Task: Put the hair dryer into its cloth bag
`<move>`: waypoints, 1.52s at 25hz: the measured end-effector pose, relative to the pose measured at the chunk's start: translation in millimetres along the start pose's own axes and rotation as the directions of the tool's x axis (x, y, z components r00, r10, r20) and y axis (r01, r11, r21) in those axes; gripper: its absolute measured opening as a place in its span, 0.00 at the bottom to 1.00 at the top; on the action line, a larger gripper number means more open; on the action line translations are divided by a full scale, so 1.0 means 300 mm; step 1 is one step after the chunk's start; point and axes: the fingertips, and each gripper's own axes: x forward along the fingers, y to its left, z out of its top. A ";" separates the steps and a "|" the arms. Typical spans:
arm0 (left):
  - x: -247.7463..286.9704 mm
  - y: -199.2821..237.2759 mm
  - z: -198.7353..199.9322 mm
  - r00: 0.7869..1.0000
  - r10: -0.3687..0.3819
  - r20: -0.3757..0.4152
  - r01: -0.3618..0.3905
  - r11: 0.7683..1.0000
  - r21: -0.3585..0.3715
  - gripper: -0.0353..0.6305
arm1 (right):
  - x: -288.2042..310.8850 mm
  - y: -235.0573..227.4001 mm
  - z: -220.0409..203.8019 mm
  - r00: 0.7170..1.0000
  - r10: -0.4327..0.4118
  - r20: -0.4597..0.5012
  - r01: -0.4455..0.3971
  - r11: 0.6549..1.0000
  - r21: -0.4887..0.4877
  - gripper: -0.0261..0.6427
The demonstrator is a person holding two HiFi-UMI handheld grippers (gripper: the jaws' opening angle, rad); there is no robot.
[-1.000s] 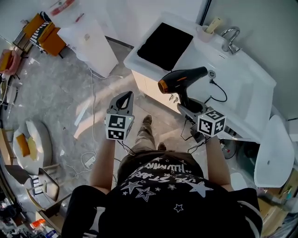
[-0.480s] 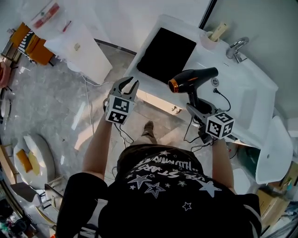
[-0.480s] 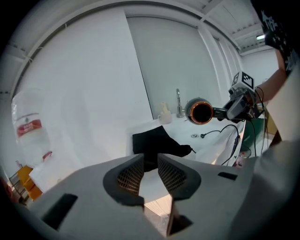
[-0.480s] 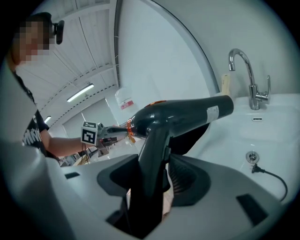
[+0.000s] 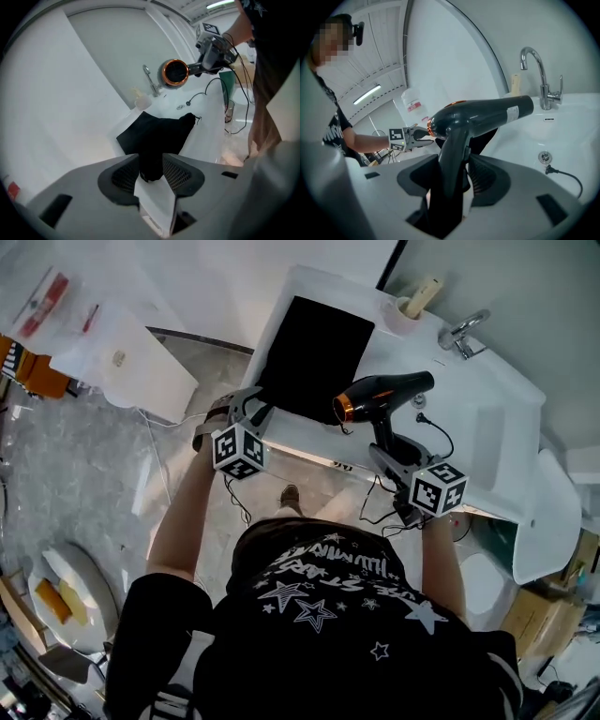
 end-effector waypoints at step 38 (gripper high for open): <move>0.098 0.154 0.168 0.994 -0.096 -0.046 0.093 0.994 -0.065 0.09 | 0.047 0.399 -0.215 0.747 0.507 -0.429 -0.641 0.721 -0.264 0.34</move>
